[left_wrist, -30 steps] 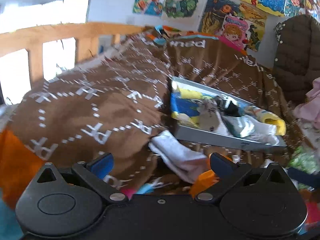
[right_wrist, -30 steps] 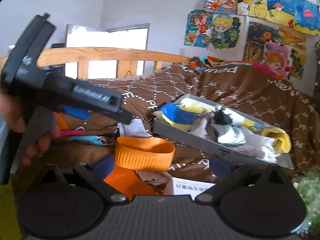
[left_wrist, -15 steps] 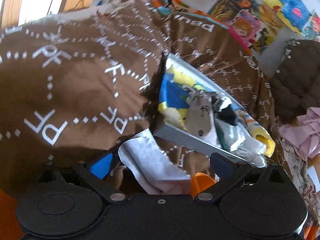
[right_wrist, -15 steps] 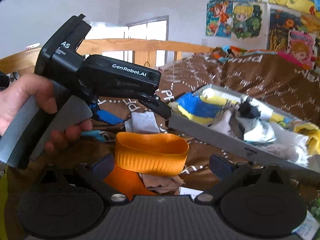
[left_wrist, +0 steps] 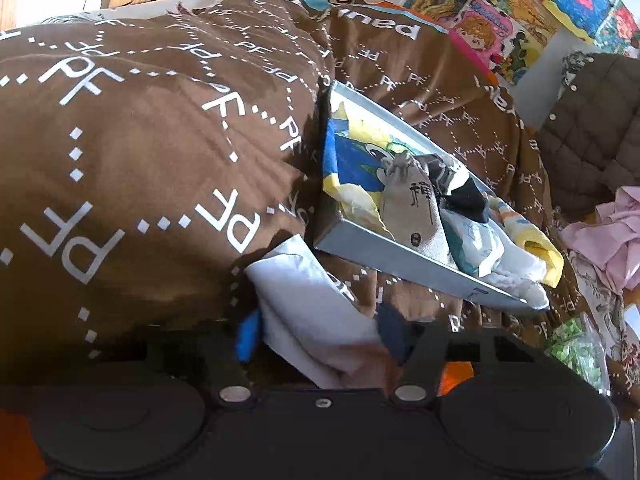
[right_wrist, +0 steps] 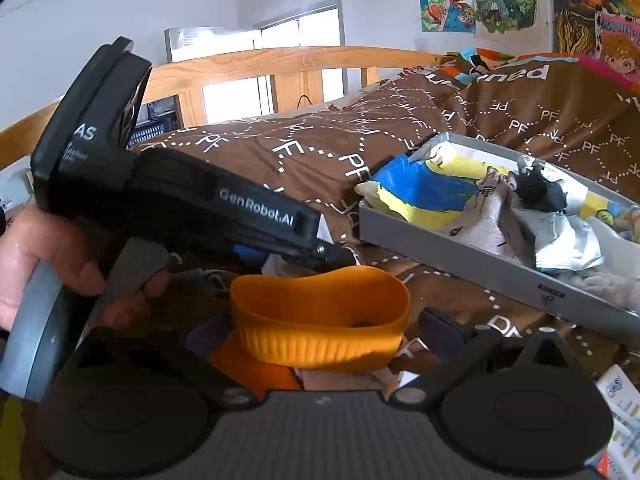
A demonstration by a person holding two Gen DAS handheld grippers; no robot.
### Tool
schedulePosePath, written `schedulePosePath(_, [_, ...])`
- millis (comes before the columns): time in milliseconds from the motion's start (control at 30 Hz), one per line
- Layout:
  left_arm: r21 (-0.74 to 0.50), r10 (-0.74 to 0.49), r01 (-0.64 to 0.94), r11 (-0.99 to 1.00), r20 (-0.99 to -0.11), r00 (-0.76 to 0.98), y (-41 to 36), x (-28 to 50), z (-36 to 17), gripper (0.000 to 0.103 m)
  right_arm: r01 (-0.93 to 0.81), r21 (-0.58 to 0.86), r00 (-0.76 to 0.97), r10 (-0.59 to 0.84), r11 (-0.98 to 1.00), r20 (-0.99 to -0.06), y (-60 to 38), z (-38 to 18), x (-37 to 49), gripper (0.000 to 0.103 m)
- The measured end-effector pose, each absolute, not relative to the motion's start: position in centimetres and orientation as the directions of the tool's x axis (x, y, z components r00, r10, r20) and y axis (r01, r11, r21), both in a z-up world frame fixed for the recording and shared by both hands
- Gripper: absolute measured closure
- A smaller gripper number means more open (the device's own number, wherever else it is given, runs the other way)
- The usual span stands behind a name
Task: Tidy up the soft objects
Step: 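Grasp the white cloth with the left gripper while the right grasps the orange cup, then carry the white cloth with the left gripper while the right carries the orange cup over the tray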
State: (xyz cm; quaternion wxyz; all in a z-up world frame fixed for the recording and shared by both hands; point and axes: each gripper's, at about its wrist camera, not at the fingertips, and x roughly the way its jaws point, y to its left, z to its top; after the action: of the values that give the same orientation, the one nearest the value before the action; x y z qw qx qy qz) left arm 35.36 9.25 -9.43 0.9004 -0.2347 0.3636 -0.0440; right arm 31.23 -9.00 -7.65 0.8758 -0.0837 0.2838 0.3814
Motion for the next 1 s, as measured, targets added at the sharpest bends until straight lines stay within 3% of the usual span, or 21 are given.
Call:
schedulePosePath(433, [-0.454,-0.273,-0.058,0.889,-0.628,0.729,9.2,35.2,-10.0,0.075,-0.716,0.067,0.562,0.631,0.695,-0.535,-9.3,-8.0,30.4,0.024])
schedulePosePath(633, [-0.447,-0.302,-0.010,0.895,-0.620,0.724,9.0,35.2,-9.7,0.089,-0.729,0.069,0.533,0.629,0.681,-0.566,-9.3,-7.6,30.3,0.040])
schedulePosePath(1000, [-0.399,-0.286,0.018,0.917,-0.623,0.728,8.4,35.1,-9.4,0.090,-0.705,0.052,0.534,0.578,0.707,-0.617,-10.4,-6.5,30.5,0.072])
